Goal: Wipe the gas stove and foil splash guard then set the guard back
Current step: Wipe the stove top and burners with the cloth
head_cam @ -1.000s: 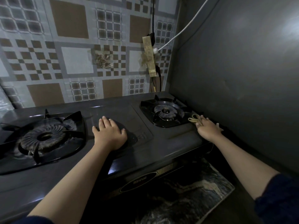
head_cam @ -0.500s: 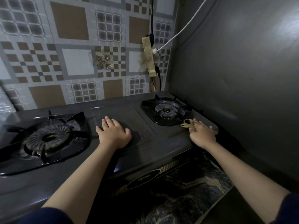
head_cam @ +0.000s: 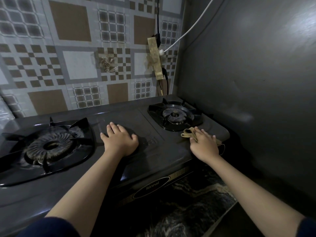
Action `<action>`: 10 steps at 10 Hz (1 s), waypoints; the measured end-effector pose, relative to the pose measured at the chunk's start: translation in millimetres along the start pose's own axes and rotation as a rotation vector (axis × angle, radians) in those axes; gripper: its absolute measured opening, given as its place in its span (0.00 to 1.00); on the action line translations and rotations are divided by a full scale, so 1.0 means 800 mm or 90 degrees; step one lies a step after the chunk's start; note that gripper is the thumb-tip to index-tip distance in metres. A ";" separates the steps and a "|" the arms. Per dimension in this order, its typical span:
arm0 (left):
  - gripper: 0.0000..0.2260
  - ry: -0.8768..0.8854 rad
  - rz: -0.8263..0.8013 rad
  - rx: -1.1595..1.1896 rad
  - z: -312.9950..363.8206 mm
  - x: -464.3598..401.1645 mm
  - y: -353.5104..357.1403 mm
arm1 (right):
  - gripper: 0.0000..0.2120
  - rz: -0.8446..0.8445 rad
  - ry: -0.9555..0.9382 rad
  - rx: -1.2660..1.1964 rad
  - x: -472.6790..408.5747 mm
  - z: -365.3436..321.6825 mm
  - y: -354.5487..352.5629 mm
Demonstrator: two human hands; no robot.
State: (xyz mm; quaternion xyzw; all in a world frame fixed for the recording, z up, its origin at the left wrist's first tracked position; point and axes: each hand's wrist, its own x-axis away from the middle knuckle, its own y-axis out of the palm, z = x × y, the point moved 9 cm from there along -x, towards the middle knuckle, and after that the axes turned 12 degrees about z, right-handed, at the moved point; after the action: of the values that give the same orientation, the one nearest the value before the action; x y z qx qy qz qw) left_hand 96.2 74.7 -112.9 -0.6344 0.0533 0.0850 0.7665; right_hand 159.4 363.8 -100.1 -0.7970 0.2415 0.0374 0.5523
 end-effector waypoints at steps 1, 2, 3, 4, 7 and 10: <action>0.34 0.001 0.000 -0.001 0.000 0.000 0.000 | 0.24 -0.007 0.000 -0.008 0.003 -0.004 -0.002; 0.34 0.002 0.001 -0.002 0.000 -0.001 -0.001 | 0.24 -0.008 -0.017 -0.017 0.016 -0.018 0.002; 0.34 0.002 -0.003 -0.003 0.000 0.001 -0.001 | 0.24 0.002 -0.014 -0.015 0.022 -0.023 0.002; 0.34 0.001 0.003 0.001 0.000 0.001 -0.001 | 0.24 -0.010 -0.016 -0.031 0.029 -0.028 0.002; 0.34 0.000 0.004 -0.002 0.000 -0.001 0.001 | 0.25 -0.009 -0.078 -0.056 0.057 -0.056 0.002; 0.35 0.000 0.003 -0.004 -0.001 0.001 0.000 | 0.24 -0.028 -0.186 -0.120 0.101 -0.104 0.001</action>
State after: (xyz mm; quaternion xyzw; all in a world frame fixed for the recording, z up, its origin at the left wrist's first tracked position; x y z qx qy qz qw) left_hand 96.6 74.1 -113.2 -0.6366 0.0548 0.0867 0.7644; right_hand 212.9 261.0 -94.9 -0.8362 0.1367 0.1636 0.5053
